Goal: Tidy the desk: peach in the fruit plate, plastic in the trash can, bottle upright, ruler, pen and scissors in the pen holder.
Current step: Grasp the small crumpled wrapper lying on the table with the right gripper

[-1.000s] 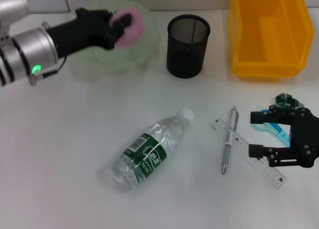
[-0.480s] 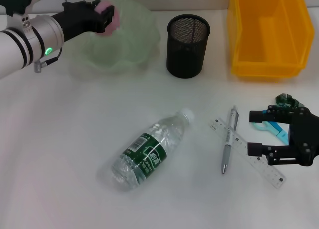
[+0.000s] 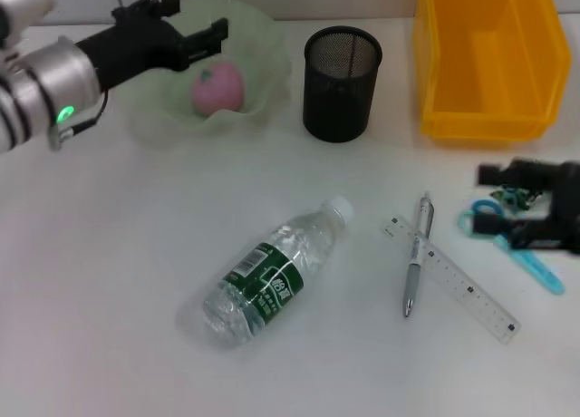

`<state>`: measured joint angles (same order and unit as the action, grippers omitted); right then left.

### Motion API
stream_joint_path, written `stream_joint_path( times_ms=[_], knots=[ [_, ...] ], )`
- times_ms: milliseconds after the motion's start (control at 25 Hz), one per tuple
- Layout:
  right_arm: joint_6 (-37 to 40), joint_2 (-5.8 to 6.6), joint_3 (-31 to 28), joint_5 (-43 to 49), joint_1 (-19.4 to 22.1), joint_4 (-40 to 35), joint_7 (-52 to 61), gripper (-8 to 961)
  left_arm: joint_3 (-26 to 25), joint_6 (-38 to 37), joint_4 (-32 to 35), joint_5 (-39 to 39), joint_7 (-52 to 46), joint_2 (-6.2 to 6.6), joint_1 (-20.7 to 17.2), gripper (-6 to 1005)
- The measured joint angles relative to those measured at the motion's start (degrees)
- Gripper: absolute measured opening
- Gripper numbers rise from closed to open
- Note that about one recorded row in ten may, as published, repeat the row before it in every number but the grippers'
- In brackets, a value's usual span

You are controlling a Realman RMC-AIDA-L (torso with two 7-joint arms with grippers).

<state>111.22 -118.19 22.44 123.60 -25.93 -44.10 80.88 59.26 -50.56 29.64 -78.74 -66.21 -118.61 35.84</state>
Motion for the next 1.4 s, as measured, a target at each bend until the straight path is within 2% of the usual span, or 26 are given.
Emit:
stream_joint_path(
  times_ms=[40,80,240,400,440,480,600,720,880,1040,1400],
  knots=[
    [0.7,0.89,0.0,-1.7,0.3,-3.7,6.1,813,-0.3,-9.3,1.8,-0.2,0.0,0.57,-3.5,770],
    [0.7,0.89,0.0,-1.7,0.3,-3.7,6.1,813,-0.3,-9.3,1.8,-0.2,0.0,0.57,-3.5,776],
    [1.9,2.84,1.5,-1.7,0.4,-16.8,23.8,813,0.2,-24.6,2.4,-2.2,1.1,2.98,-8.7,800],
    [2.2,3.57,8.3,5.3,-0.7,-32.9,41.3,813,0.0,-29.8,2.2,-4.5,4.0,4.06,-12.7,823],
    [1.9,3.52,12.8,11.5,-2.0,-39.6,50.3,812,0.2,-30.6,2.2,-4.7,4.9,4.24,-14.2,829],
    [1.9,3.52,12.8,11.5,-2.0,-39.6,50.3,812,0.2,-30.6,2.2,-4.7,4.9,4.24,-14.2,828],
    [1.5,2.84,20.1,21.4,-4.4,-45.1,58.5,812,-0.1,-31.1,2.2,-4.7,5.6,4.21,-15.9,825],
    [-1.1,1.39,25.5,28.9,-6.3,-44.9,62.2,812,-0.2,-30.9,2.1,-4.8,6.1,3.89,-16.4,823],
    [-6.8,-0.59,28.1,35.1,-8.1,-39.8,63.0,812,0.1,-30.7,2.1,-5.2,6.2,3.5,-16.3,819],
    [-12.9,-0.81,31.0,35.9,-8.2,-35.1,62.7,812,-0.3,-30.6,2.1,-6.2,6.6,3.1,-16.2,815],
    [-21.7,-0.82,32.5,35.9,-8.6,-27.2,61.8,813,-0.3,-30.0,2.2,-6.3,6.7,3.07,-15.9,807]
  ],
)
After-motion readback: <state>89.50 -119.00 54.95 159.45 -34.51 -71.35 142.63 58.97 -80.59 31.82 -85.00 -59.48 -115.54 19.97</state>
